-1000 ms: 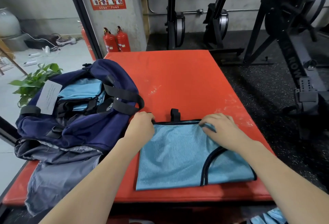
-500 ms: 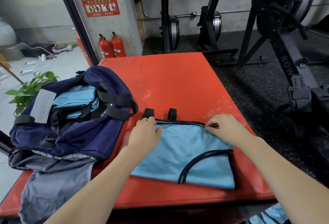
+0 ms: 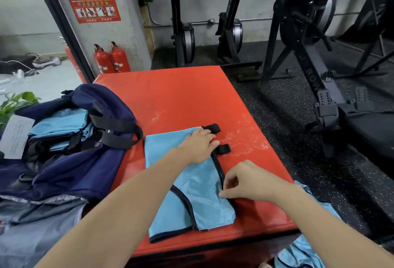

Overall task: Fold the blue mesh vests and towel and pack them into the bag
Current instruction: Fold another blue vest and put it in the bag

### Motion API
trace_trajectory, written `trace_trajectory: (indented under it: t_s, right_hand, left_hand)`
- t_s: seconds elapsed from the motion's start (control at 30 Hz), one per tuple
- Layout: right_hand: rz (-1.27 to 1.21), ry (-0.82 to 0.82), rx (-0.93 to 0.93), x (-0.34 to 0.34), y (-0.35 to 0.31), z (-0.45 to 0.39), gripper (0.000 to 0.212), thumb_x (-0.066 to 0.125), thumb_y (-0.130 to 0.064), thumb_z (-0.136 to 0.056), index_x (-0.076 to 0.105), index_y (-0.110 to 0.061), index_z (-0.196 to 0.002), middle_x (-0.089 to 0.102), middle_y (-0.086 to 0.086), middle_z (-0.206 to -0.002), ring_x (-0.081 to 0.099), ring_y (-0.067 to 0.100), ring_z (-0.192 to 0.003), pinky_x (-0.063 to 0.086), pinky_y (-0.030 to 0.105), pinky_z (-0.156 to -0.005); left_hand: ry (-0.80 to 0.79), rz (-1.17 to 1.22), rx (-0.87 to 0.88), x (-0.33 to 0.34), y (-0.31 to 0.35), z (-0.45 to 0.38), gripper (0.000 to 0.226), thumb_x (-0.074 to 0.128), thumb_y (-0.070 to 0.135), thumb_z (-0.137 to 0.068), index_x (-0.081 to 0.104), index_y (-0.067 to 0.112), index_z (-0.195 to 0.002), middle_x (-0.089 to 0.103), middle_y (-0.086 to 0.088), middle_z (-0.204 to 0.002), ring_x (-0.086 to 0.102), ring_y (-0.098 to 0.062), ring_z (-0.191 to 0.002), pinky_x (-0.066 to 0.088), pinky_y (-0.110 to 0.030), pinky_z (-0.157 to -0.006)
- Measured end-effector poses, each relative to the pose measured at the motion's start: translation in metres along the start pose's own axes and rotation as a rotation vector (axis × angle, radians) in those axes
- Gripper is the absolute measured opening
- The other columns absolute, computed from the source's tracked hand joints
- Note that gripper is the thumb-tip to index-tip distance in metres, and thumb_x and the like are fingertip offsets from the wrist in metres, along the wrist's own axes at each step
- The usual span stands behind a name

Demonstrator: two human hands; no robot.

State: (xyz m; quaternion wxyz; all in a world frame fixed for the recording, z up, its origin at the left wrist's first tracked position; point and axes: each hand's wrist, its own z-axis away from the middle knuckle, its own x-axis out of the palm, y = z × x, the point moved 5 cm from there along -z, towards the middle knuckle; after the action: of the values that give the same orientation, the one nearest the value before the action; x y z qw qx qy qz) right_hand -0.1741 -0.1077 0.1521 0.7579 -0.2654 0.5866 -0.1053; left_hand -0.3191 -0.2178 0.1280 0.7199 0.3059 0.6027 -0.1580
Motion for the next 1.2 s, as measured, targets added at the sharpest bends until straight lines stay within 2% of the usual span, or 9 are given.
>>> trace_trajectory:
  t_s: [0.2, 0.4, 0.5, 0.6, 0.7, 0.83, 0.9, 1.07, 1.2]
  right_hand:
    - [-0.011, 0.036, 0.018, 0.001, -0.003, 0.011, 0.026, 0.072, -0.054, -0.08, 0.074, -0.028, -0.076, 0.068, -0.014, -0.07, 0.061, 0.004, -0.073, 0.052, 0.03, -0.071]
    - [-0.017, 0.15, -0.11, -0.004, -0.024, 0.029, 0.021, 0.072, -0.05, -0.078, 0.073, -0.029, -0.083, 0.067, -0.014, -0.083, 0.06, 0.004, -0.081, 0.051, 0.03, -0.077]
    - [-0.059, 0.137, -0.177, 0.0, -0.036, 0.044, 0.018, 0.074, -0.045, -0.075, 0.073, -0.03, -0.084, 0.066, -0.016, -0.086, 0.062, 0.005, -0.084, 0.051, 0.028, -0.08]
    - [0.066, 0.072, -0.228, 0.016, -0.042, 0.055, 0.022, 0.07, -0.047, -0.074, 0.07, -0.036, -0.093, 0.063, -0.022, -0.094, 0.056, -0.002, -0.095, 0.047, 0.025, -0.088]
    - [0.213, 0.018, -0.251, 0.031, -0.044, 0.062, 0.036, 0.066, -0.044, -0.077, 0.066, -0.035, -0.112, 0.06, -0.019, -0.108, 0.049, 0.001, -0.106, 0.044, 0.024, -0.094]
    - [0.367, 0.074, -0.288, 0.038, -0.048, 0.062, 0.038, 0.063, -0.034, -0.086, 0.066, -0.029, -0.124, 0.06, -0.013, -0.117, 0.048, 0.008, -0.112, 0.039, 0.019, -0.092]
    - [0.419, 0.095, -0.287, 0.04, -0.051, 0.058, 0.035, 0.062, -0.032, -0.087, 0.069, -0.027, -0.12, 0.061, -0.011, -0.114, 0.051, 0.01, -0.111, 0.04, 0.022, -0.09]
    - [0.436, 0.115, -0.254, 0.044, -0.054, 0.042, 0.014, 0.062, -0.033, -0.08, 0.067, -0.021, -0.085, 0.058, -0.009, -0.088, 0.051, 0.014, -0.09, 0.039, 0.03, -0.079]
    - [0.1, 0.173, -0.066, 0.033, -0.045, 0.037, 0.021, 0.067, -0.032, -0.078, 0.065, -0.014, -0.088, 0.055, -0.004, -0.09, 0.051, 0.016, -0.085, 0.045, 0.034, -0.082]
  left_hand:
    - [-0.008, 0.041, 0.006, -0.009, 0.0, 0.024, 0.047, 0.028, 0.038, -0.108, 0.038, 0.018, -0.15, 0.023, -0.007, -0.162, 0.017, -0.024, -0.15, 0.023, -0.044, -0.12]
    - [0.051, 0.016, 0.023, -0.014, 0.005, 0.102, 0.043, 0.038, 0.034, -0.106, 0.042, 0.025, -0.148, 0.028, -0.001, -0.161, 0.026, -0.021, -0.146, 0.026, -0.044, -0.118]
    - [0.108, 0.034, 0.085, -0.008, 0.006, 0.162, 0.042, 0.044, 0.042, -0.101, 0.052, 0.028, -0.139, 0.046, 0.005, -0.148, 0.039, -0.016, -0.137, 0.033, -0.042, -0.113]
    - [0.159, 0.069, 0.107, 0.003, -0.003, 0.219, 0.042, 0.044, 0.055, -0.094, 0.064, 0.031, -0.121, 0.061, 0.015, -0.123, 0.05, -0.008, -0.118, 0.042, -0.034, -0.104]
    - [0.174, 0.064, 0.062, 0.011, -0.012, 0.254, 0.045, 0.047, 0.063, -0.091, 0.068, 0.03, -0.112, 0.062, 0.016, -0.11, 0.052, -0.005, -0.108, 0.042, -0.025, -0.1]
    - [0.2, 0.067, 0.045, 0.013, -0.016, 0.267, 0.038, 0.054, 0.056, -0.092, 0.066, 0.027, -0.114, 0.06, 0.017, -0.112, 0.048, -0.002, -0.109, 0.039, -0.019, -0.099]
    - [0.221, 0.085, 0.008, 0.011, -0.017, 0.268, 0.037, 0.057, 0.055, -0.093, 0.067, 0.027, -0.115, 0.062, 0.017, -0.113, 0.049, -0.001, -0.11, 0.041, -0.02, -0.098]
    - [0.228, 0.113, -0.078, 0.003, -0.011, 0.271, 0.045, 0.06, 0.062, -0.088, 0.068, 0.027, -0.114, 0.065, 0.014, -0.11, 0.053, -0.004, -0.108, 0.044, -0.021, -0.091]
    - [0.223, 0.038, -0.112, 0.001, -0.006, 0.271, 0.06, 0.052, 0.076, -0.083, 0.064, 0.03, -0.12, 0.063, 0.013, -0.115, 0.053, -0.008, -0.114, 0.044, -0.026, -0.094]
